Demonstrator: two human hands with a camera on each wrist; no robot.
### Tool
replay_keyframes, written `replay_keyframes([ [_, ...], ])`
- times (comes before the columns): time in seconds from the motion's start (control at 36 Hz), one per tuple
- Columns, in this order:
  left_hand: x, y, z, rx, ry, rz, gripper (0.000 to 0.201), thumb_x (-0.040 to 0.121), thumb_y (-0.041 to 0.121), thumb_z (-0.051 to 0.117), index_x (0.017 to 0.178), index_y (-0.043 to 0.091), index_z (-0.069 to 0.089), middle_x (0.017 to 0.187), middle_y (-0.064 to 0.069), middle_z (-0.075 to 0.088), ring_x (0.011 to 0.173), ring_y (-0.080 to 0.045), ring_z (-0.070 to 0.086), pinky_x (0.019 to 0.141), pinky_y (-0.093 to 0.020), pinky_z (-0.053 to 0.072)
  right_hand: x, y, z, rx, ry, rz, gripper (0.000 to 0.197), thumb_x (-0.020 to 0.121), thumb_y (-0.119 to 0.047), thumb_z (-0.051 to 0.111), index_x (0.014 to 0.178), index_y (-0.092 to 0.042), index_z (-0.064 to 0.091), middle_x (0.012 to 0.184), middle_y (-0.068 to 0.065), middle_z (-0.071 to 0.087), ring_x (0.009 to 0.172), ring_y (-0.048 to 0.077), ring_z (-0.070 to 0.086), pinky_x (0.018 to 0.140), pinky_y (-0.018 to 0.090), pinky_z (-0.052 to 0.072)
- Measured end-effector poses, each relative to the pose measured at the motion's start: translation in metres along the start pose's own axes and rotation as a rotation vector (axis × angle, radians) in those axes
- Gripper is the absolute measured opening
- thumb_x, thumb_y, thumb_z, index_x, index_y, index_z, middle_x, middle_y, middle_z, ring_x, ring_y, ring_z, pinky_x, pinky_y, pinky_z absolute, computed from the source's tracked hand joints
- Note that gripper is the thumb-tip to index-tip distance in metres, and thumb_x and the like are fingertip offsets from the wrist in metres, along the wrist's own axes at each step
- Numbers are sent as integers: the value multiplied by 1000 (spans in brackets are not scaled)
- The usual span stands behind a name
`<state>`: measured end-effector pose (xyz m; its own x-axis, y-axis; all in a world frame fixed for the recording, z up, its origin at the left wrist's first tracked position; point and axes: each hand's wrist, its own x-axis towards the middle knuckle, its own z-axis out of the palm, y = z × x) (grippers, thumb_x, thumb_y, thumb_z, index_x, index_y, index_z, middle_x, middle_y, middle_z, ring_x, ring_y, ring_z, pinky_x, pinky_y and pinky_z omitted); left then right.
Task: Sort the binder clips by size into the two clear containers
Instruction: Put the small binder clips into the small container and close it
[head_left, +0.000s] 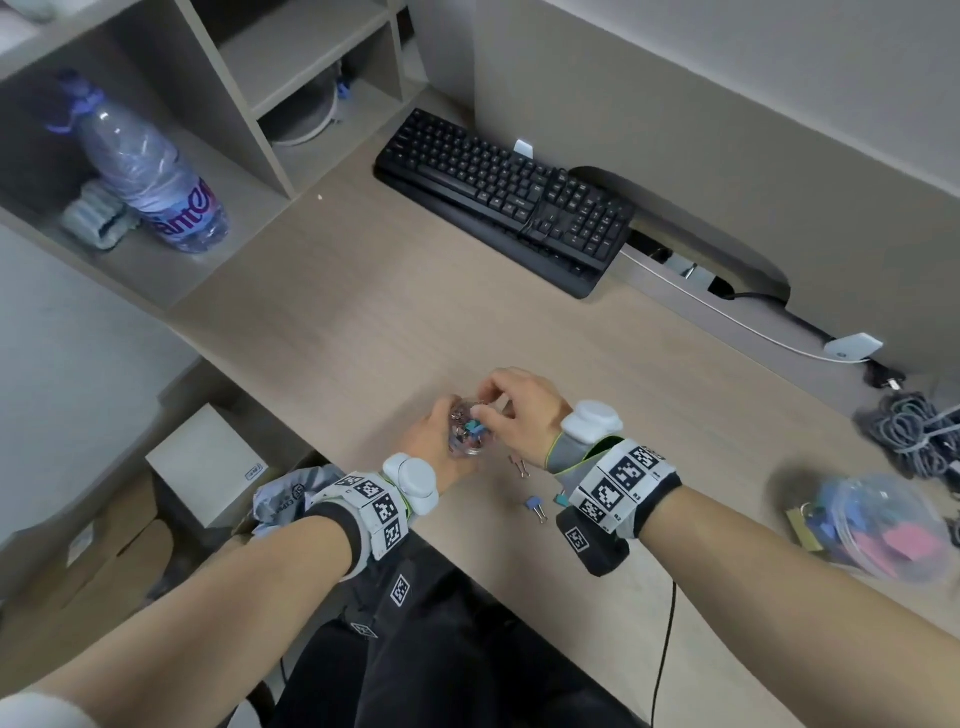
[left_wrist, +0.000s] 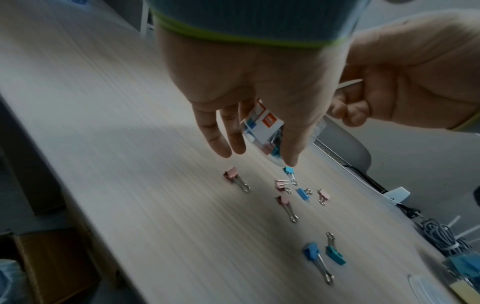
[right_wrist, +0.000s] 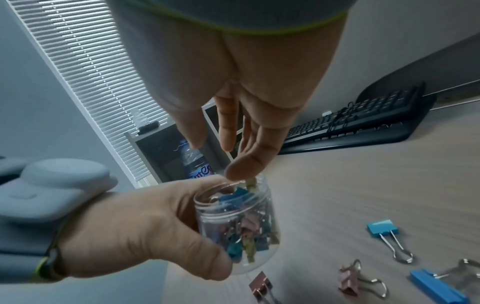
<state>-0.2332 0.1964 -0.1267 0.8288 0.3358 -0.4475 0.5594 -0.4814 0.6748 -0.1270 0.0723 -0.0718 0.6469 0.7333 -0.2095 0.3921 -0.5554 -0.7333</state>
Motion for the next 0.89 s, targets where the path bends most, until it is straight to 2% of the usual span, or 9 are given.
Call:
replay_keyframes([
  [0.14, 1, -13, -16, 0, 28, -23, 89, 65, 40, 86, 136, 21, 36, 115, 2, 63, 99, -20, 63, 87, -33, 53, 16, 21, 6, -103, -46, 36, 7, 87, -12, 58, 91, -9, 63, 92, 5, 61, 79, 15, 50, 73, 28, 42],
  [0.22, 4, -25, -32, 16, 40, -44, 83, 70, 29, 83, 137, 19, 35, 115, 1, 62, 94, -18, 61, 80, -26, 49, 24, 32, 22, -211, -117, 105, 9, 87, -12, 55, 92, -10, 62, 91, 3, 58, 84, 21, 53, 72, 28, 40],
  [0.31, 8, -35, -45, 34, 24, -67, 83, 72, 19, 81, 140, 17, 33, 120, -3, 63, 96, -20, 62, 79, -23, 47, 31, 39, 41, -331, -234, 189, 12, 88, -21, 54, 97, -14, 58, 100, 7, 60, 92, 29, 59, 77, 34, 47],
  [0.42, 13, -44, -57, 51, 22, -87, 86, 71, 22, 82, 141, 19, 32, 123, -3, 62, 102, -23, 63, 86, -28, 52, 36, 41, 62, -440, -339, 195, 40, 89, -36, 58, 122, -16, 48, 119, 7, 56, 101, 33, 59, 80, 35, 48],
  [0.47, 15, -50, -63, 77, 24, -92, 87, 70, 25, 82, 141, 21, 31, 124, -2, 62, 103, -22, 63, 86, -29, 52, 39, 40, 76, -467, -375, 156, 42, 90, -36, 57, 125, -17, 45, 124, 7, 55, 106, 34, 59, 86, 38, 50],
  [0.58, 20, -54, -70, 106, 6, -100, 87, 70, 27, 81, 141, 22, 30, 124, 0, 62, 102, -21, 63, 82, -27, 51, 42, 40, 94, -547, -462, 91, 40, 94, -24, 52, 131, -17, 40, 131, 8, 49, 111, 34, 57, 89, 41, 50],
  [0.67, 23, -53, -72, 94, -7, -93, 85, 72, 24, 81, 141, 18, 32, 124, -2, 61, 100, -21, 62, 77, -22, 46, 45, 47, 86, -580, -396, 110, 46, 93, -9, 46, 137, -19, 39, 134, 8, 47, 114, 33, 56, 91, 39, 48],
  [0.75, 28, -49, -72, 86, -31, -82, 84, 72, 21, 81, 141, 18, 32, 124, -3, 61, 94, -16, 59, 75, -20, 43, 44, 65, 66, -567, -295, 154, 41, 95, -11, 42, 136, -17, 41, 131, 9, 49, 114, 32, 54, 91, 38, 47],
  [0.89, 37, -41, -70, 81, -64, -64, 85, 72, 24, 80, 141, 21, 31, 123, -1, 61, 90, -16, 59, 76, -24, 47, 35, 96, 28, -602, -107, 239, 21, 94, -21, 51, 112, -11, 52, 116, 12, 47, 100, 29, 48, 81, 43, 49],
])
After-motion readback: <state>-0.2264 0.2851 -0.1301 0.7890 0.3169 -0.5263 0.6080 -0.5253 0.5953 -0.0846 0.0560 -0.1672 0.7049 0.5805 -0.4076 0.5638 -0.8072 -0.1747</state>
